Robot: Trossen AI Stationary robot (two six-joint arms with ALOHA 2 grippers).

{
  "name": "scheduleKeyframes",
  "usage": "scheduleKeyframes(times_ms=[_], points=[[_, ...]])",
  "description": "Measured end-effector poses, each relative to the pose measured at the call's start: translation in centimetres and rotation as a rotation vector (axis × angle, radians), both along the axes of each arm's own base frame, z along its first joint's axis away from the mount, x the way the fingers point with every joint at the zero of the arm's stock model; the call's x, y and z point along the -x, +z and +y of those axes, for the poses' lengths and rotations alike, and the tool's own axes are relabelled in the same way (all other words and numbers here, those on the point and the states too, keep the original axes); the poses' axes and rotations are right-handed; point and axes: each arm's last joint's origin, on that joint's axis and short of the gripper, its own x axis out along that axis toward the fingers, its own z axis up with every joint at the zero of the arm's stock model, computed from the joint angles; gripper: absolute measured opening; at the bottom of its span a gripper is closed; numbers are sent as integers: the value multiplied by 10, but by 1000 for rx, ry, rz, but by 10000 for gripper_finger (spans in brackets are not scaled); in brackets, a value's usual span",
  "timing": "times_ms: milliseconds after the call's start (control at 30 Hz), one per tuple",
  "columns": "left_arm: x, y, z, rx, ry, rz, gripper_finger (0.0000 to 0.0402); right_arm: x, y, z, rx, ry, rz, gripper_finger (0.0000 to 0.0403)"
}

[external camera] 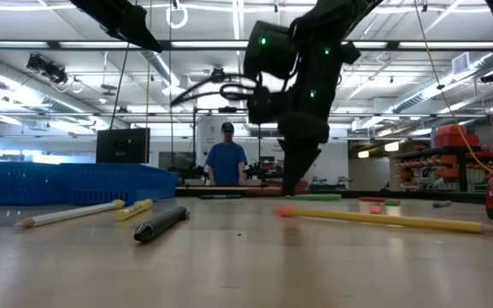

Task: Sort crayons/erasers/pens/pencils in bins
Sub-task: Put the red crayon into the top left blue bin

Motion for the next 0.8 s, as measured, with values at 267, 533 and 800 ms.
scheduleKeyframes(times_ms=[267,533,800], points=[[0,0,0,-1,0,1,172,13,55,-1,67,3,-155,38],[0,0,0,-11,-4,13,172,36,105,-11,157,-32,-277,38],[-4,-10,-3,-79,-200,158,172,51,129,-24,204,-33,-332,38]])
